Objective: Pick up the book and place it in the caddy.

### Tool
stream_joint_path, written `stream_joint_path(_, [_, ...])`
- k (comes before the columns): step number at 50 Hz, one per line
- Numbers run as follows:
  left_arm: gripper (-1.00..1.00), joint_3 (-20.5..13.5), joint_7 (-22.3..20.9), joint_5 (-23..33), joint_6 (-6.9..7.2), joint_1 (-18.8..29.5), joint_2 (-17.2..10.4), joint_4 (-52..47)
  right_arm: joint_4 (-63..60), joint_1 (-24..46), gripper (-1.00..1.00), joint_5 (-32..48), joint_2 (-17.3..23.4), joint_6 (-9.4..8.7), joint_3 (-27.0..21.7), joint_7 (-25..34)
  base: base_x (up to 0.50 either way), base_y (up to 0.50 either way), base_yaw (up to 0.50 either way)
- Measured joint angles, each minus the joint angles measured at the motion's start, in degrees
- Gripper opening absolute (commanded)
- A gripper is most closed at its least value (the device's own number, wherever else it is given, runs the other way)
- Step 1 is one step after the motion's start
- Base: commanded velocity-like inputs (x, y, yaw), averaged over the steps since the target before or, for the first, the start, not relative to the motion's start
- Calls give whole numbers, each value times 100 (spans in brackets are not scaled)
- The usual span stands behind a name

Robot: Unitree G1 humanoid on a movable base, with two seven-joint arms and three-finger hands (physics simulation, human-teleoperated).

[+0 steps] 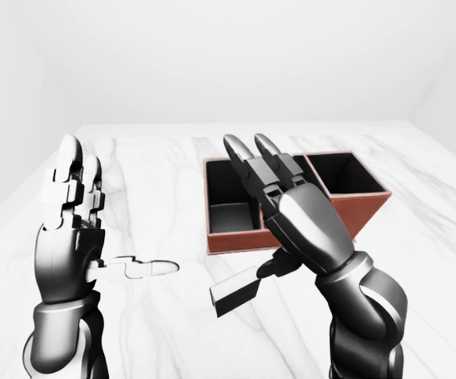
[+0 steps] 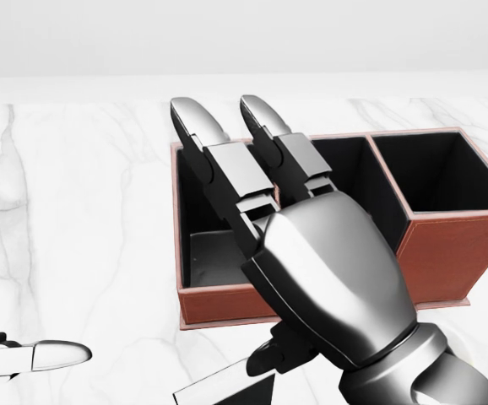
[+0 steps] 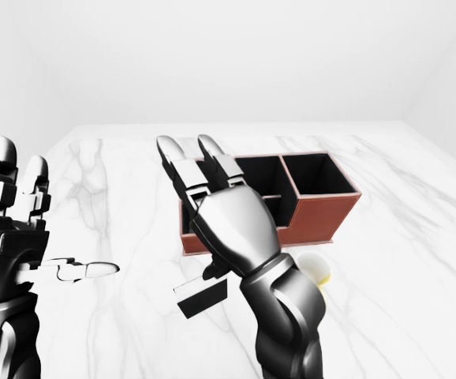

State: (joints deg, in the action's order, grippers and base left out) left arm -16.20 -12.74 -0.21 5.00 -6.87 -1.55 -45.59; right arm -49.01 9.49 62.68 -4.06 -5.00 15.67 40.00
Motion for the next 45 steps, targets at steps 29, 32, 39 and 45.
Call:
stream_joint_path(29, [100,59,30,40,0,11,-4,78,-315,-1485,100,195,292,0,312,0,0,0,0])
stream_joint_path(32, [100,65,33,44,0,12,-4,83,-266,-1575,100,132,336,0,329,0,0,0,0])
stream_joint_path(39, [100,72,36,50,0,13,-5,89,91,-1717,100,-97,432,0,339,0,0,0,0])
stream_joint_path(45, [100,70,38,52,0,9,-4,90,458,-1774,100,-252,487,0,401,0,0,0,0])
